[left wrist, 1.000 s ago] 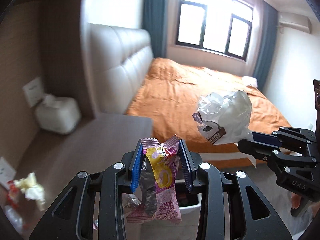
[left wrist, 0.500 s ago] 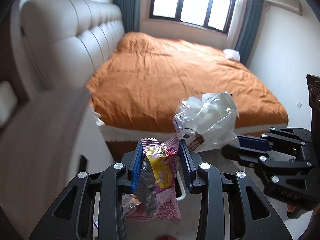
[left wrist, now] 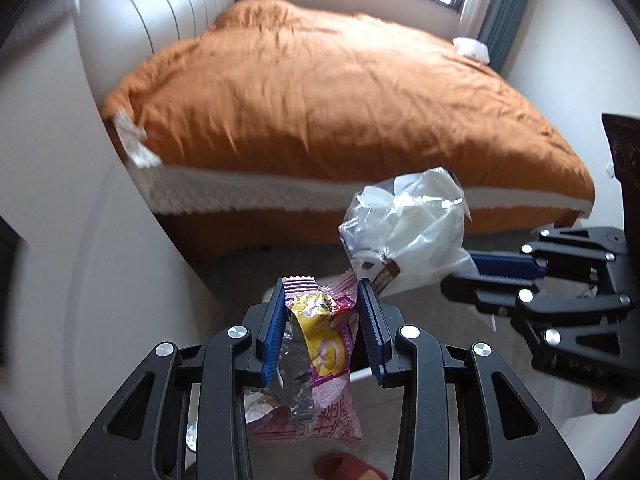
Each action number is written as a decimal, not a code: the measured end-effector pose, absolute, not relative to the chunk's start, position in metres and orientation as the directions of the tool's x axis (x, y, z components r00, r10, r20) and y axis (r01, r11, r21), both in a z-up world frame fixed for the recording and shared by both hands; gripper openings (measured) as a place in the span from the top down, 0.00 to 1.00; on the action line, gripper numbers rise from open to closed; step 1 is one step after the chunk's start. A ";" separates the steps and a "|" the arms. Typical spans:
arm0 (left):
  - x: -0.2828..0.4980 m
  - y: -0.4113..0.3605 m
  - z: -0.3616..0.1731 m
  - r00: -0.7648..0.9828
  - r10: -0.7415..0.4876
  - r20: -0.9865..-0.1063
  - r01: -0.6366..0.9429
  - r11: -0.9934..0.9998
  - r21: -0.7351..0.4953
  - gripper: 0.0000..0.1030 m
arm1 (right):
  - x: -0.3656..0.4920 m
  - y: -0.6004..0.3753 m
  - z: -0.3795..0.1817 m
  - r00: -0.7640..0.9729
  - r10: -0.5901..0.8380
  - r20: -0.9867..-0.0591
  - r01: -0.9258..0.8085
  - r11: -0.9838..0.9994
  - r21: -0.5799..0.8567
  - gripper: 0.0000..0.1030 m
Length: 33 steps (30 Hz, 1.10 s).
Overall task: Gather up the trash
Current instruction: 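Carry the wrapper and bag to the bin and open both tools over it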
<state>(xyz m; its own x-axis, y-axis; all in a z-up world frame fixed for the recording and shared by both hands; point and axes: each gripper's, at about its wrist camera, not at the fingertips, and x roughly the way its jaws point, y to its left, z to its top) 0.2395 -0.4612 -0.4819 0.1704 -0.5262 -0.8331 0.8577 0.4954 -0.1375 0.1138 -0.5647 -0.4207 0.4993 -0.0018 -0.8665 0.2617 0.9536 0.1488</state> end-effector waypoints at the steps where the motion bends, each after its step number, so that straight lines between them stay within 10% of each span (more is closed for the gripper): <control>1: 0.240 -0.464 -0.500 0.156 -0.515 -0.843 0.858 0.494 -0.142 0.66 | 0.114 -0.568 -0.432 0.488 0.007 -0.873 0.264 0.952 0.155 0.81; 14: 0.252 -0.499 -0.662 0.013 -0.420 -0.907 0.849 0.484 -0.212 0.59 | 0.132 -0.593 -0.572 0.342 0.109 -0.933 0.288 0.933 0.215 0.79; 16: 0.251 -0.502 -0.679 0.012 -0.400 -0.916 0.851 0.486 -0.201 0.13 | 0.138 -0.595 -0.591 0.314 0.130 -0.941 0.284 0.932 0.223 0.66; 19: 0.253 -0.504 -0.708 0.003 -0.343 -0.939 0.846 0.502 -0.181 0.05 | 0.139 -0.600 -0.611 0.290 0.073 -0.954 0.301 0.940 0.164 0.04; 33: 0.252 -0.483 -0.574 0.149 -0.444 -0.884 0.836 0.534 -0.128 0.05 | 0.116 -0.572 -0.469 0.496 -0.019 -0.868 0.315 0.935 0.159 0.04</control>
<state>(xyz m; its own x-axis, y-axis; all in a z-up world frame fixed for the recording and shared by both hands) 0.2516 -0.4829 -0.5742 0.1490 -0.4438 -0.8836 0.8356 0.5343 -0.1275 0.1160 -0.5724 -0.4693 0.4963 -0.0194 -0.8680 0.3154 0.9355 0.1595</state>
